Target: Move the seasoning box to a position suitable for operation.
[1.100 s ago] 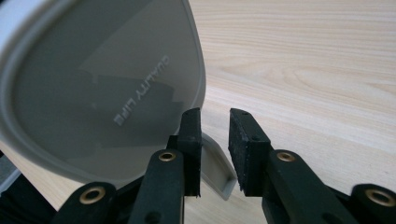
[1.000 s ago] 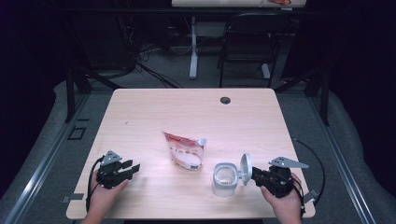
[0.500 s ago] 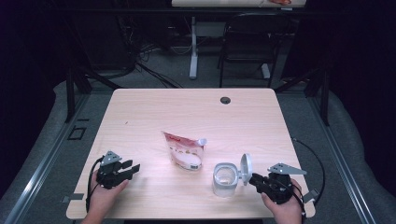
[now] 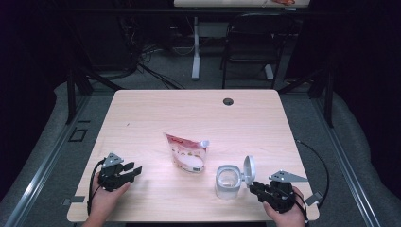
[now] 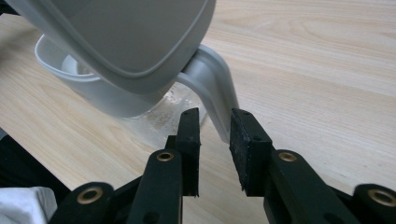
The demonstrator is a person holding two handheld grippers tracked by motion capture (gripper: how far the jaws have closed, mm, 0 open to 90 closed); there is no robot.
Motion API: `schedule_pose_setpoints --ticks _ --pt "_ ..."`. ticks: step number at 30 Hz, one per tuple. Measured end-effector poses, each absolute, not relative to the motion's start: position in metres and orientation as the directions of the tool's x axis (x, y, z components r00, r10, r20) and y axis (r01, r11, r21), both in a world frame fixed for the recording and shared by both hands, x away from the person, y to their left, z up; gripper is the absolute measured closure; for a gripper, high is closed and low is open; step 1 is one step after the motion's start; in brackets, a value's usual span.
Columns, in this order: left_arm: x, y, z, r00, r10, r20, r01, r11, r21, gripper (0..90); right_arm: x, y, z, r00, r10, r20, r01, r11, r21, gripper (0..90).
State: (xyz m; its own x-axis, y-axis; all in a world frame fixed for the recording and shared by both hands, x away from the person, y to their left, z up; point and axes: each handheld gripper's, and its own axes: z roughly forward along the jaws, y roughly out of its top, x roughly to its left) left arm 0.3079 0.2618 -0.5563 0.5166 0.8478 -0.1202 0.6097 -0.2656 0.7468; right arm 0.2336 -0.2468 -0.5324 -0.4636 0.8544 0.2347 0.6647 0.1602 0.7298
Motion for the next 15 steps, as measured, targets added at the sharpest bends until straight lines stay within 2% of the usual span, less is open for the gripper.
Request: schedule_pose_setpoints --ticks 4,7,15 --pt "0.308 0.261 -0.556 0.517 0.847 -0.124 0.612 -0.265 0.745 57.9 0.238 -0.238 -0.535 -0.480 0.852 0.207 0.656 0.192 0.730 74.3" --pt "0.308 0.262 -0.555 0.521 0.845 -0.120 0.609 -0.269 0.746 57.9 0.240 -0.235 -0.534 -0.476 0.864 0.166 0.641 0.211 0.738 79.5" --pt "0.307 0.261 -0.554 0.519 0.846 -0.123 0.610 -0.266 0.746 57.9 0.241 -0.233 -0.534 -0.473 0.872 0.130 0.625 0.228 0.747 81.2"
